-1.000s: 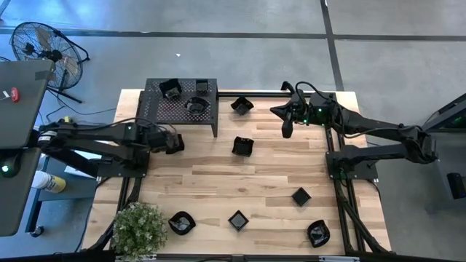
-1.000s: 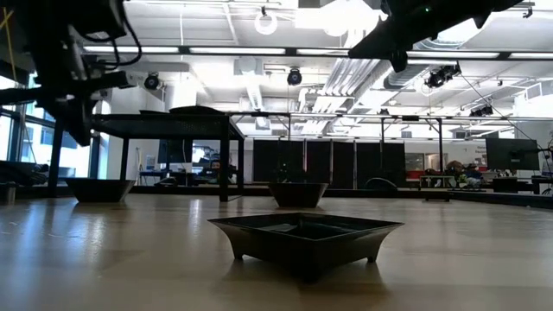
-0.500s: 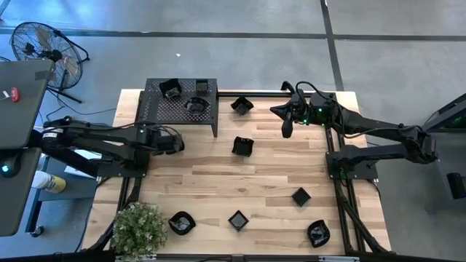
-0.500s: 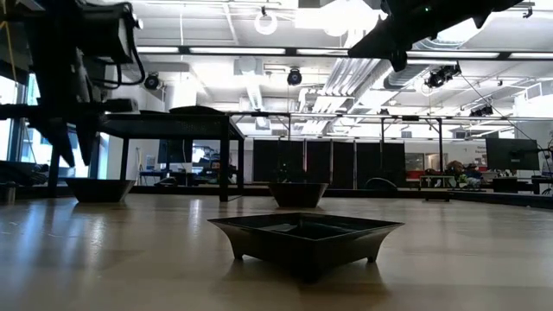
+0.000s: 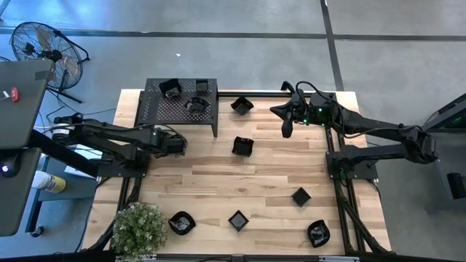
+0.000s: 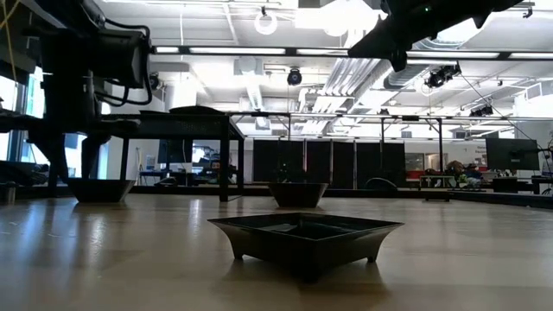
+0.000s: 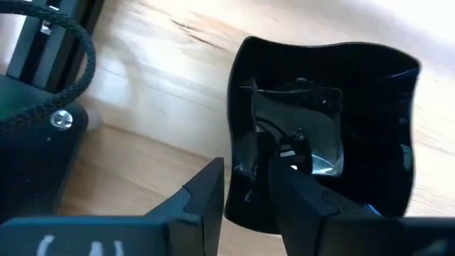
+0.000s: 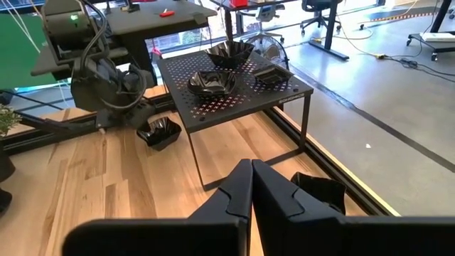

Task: Pick & Place Mini shaped plates
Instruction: Stack the distorted square plate on top of the other distorted square plate on the shelf

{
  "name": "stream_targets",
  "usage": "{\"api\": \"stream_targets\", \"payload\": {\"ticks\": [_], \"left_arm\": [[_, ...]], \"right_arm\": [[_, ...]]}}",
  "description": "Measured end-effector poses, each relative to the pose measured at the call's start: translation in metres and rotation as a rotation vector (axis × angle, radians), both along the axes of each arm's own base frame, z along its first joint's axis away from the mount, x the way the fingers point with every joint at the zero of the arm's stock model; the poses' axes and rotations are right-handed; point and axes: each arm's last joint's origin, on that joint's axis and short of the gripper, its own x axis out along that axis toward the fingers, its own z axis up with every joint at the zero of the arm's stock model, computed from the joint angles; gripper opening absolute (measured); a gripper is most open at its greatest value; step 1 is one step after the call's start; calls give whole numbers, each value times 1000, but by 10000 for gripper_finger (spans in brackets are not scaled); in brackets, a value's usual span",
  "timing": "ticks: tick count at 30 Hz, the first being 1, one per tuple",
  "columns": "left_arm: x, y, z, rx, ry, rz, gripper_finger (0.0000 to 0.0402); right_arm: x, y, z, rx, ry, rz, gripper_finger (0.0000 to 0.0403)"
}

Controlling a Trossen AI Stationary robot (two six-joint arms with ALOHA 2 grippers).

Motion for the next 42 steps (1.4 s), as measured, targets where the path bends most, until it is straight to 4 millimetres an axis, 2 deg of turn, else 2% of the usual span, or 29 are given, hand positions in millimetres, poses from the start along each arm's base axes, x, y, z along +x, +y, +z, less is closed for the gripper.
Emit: {"api": "stream_targets", "payload": {"ticks": [9,13,17,23,32,37,42], "left_arm": [[5,0,-11,-16,-18,-65,11],[6,-1,-9,-25,-34,-57,6],[7,-2,6,-61,-44,-71,2],[13,-12,50,-114,-121,-178,1],[20,-36,148,-80,-355,-346,0],[25,-34,193,47,-425,-344,0],[23,-10,221,168,-323,-275,0]], "right_arm": [[0,0,0,-15,6,5,2],[0,0,0,-14,6,5,4],[0,0,0,-14,6,5,2],[0,0,0,-15,7,12,5],[0,0,0,-48,19,27,4],[0,1,0,-50,19,41,3],[0,1,0,-57,21,49,4]]}}
